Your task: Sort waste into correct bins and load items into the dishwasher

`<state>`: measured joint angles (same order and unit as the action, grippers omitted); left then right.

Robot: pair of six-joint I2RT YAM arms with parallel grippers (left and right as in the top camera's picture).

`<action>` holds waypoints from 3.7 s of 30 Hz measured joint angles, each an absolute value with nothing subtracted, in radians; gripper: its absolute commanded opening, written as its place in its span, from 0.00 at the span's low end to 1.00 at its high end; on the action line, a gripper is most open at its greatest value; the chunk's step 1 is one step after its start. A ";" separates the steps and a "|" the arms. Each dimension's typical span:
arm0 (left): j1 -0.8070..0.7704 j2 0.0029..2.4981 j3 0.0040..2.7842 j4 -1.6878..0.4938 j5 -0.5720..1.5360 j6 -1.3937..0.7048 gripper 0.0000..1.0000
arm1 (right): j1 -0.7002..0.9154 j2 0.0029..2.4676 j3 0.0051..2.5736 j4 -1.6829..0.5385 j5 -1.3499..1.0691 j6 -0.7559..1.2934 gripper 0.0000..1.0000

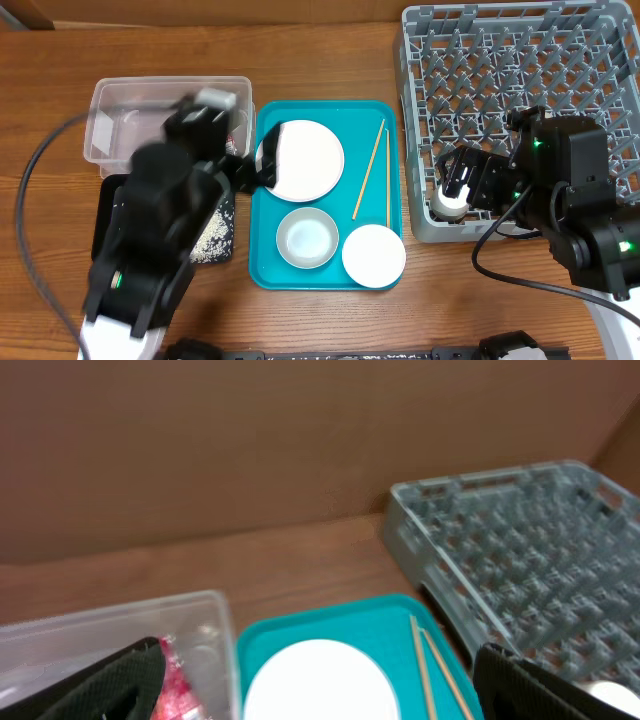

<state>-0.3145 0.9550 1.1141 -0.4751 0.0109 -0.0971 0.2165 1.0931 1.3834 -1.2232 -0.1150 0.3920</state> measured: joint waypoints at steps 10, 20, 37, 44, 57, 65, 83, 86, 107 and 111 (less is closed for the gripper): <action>-0.163 0.411 0.582 -0.299 0.051 -0.097 1.00 | 0.216 1.093 1.384 -1.222 -0.115 0.392 1.00; -0.156 0.021 0.123 -0.036 0.060 -0.097 1.00 | 0.216 1.093 1.384 -1.222 -0.115 0.392 1.00; -0.156 0.015 0.008 -0.064 0.106 -0.097 1.00 | 0.216 1.093 1.384 -1.222 -0.115 0.392 1.00; -0.156 0.015 0.008 -0.064 0.106 -0.097 1.00 | 0.216 1.093 1.384 -1.219 -0.121 0.395 1.00; -0.156 0.015 0.008 -0.064 0.106 -0.097 1.00 | 0.309 1.121 1.366 -1.196 -0.276 0.371 0.84; -0.156 0.015 0.008 -0.065 0.106 -0.097 1.00 | 0.537 1.334 0.981 -1.096 -0.255 0.464 0.74; -0.156 0.015 0.008 -0.064 0.110 -0.097 1.00 | 0.551 1.483 0.819 -0.937 -0.182 0.511 0.04; -0.156 0.015 0.008 -0.064 0.110 -0.097 1.00 | 0.551 1.404 0.851 -0.996 -0.129 0.519 0.04; -0.156 0.015 0.008 -0.064 0.110 -0.097 1.00 | 0.390 1.155 1.182 -0.773 1.036 0.444 0.04; -0.156 0.015 0.008 -0.064 0.110 -0.097 1.00 | 0.243 1.287 1.182 -0.741 1.140 0.440 0.04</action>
<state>-0.1562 0.0151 0.0078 -0.0643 0.1101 -0.0971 0.2428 1.2869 1.1820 -0.7414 1.1404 0.4400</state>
